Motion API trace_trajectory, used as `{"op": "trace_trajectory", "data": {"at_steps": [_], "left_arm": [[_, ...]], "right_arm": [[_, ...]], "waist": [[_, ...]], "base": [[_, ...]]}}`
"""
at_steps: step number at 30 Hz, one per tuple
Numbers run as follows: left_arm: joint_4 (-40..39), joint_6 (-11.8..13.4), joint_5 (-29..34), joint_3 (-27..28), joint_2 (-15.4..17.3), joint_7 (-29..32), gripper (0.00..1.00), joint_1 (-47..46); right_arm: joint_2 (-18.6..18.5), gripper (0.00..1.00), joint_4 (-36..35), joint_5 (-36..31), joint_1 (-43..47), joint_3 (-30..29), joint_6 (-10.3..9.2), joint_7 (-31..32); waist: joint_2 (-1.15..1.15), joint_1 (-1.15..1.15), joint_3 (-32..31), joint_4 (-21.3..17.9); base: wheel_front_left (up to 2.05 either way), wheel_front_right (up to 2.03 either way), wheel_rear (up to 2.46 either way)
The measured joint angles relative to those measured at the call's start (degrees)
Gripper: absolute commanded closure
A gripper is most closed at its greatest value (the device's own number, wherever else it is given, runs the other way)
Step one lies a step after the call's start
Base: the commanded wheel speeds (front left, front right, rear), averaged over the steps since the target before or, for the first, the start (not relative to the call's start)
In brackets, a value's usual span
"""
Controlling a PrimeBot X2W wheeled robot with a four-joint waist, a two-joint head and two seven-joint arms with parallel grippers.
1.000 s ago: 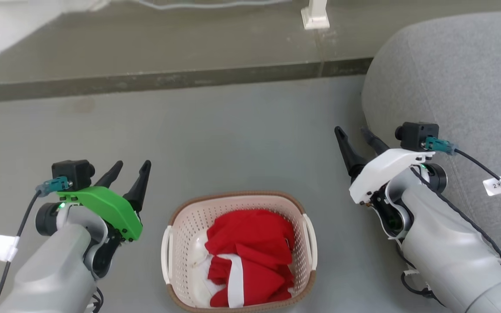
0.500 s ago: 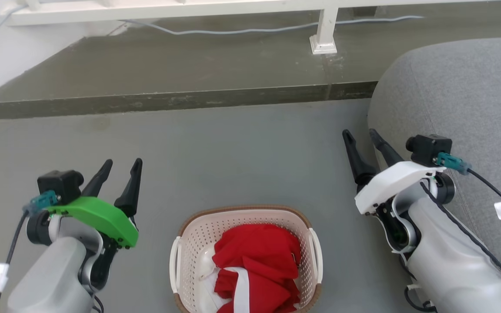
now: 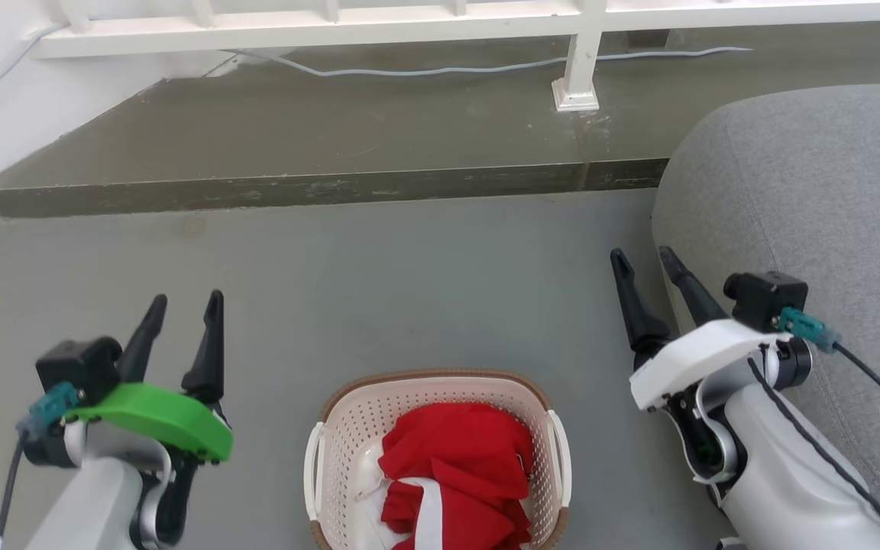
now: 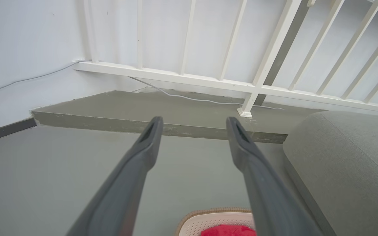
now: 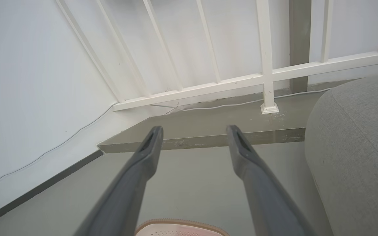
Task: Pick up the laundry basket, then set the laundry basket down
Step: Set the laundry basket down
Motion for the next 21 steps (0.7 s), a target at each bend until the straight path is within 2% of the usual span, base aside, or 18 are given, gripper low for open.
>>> {"op": "trace_trajectory", "data": {"at_steps": [10,21], "left_arm": [[-5.2,0.3,4.2,5.0,-1.9,0.0,0.0,5.9],[-8.1,-0.6,7.2,7.2,-3.6,0.0,0.0,9.1]], "right_arm": [[0.3,0.0,-4.3,-4.1,4.1,-2.0,-0.53,0.0],[1.0,0.0,-6.1,-6.4,6.3,-3.0,-0.51,0.0]], "waist": [[0.0,0.0,-0.4,-0.3],[0.0,0.0,-0.3,-0.5]], "base": [[0.0,0.0,0.0],[0.0,0.0,0.0]]}}
